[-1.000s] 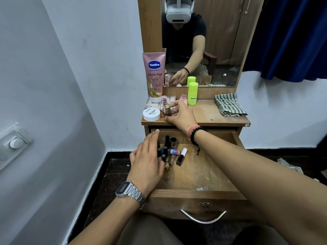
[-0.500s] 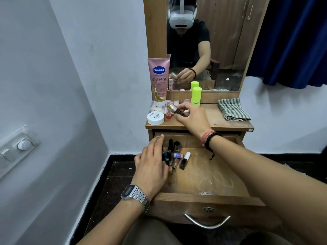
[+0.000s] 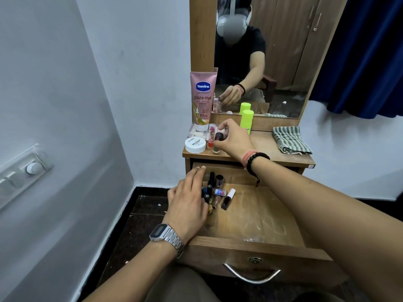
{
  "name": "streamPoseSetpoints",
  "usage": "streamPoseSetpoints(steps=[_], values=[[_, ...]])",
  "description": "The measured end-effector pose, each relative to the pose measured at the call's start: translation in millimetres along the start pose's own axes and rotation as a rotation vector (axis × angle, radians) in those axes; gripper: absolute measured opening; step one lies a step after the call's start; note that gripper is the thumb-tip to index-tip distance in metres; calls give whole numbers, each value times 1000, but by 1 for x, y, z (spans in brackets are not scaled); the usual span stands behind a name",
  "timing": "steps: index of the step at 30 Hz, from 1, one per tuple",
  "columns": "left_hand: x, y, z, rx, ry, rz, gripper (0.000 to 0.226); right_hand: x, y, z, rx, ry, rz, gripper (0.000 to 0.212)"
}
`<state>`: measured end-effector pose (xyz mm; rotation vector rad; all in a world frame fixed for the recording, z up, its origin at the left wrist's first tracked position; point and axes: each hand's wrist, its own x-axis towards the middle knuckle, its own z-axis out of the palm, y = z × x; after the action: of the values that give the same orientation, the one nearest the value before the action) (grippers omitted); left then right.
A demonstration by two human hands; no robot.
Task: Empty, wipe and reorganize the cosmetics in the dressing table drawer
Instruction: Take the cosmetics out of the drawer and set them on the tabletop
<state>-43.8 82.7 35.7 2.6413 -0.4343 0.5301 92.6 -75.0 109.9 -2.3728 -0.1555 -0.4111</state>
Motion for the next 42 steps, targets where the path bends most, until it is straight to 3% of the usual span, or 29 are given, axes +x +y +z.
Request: streamPoseSetpoints(steps=[16, 18, 21, 30, 33, 38, 42], values=[[2, -3, 2, -8, -6, -57, 76, -9, 15, 23, 118, 28, 88, 47], [2, -3, 2, -17, -17, -88, 76, -14, 16, 19, 208, 96, 96, 46], [3, -4, 2, -29, -30, -130, 76, -36, 17, 6, 280, 211, -3, 29], [3, -1, -2, -4, -57, -162, 76, -108, 15, 9, -310, -499, -557, 36], [3, 2, -3, 8, -65, -153, 75, -117, 13, 18, -416, -541, -589, 30], [2, 2, -4, 25, -31, -119, 73, -121, 13, 22, -374, -530, -449, 22], [1, 2, -3, 23, -23, -111, 73, -113, 15, -2, -181, -357, -290, 23]])
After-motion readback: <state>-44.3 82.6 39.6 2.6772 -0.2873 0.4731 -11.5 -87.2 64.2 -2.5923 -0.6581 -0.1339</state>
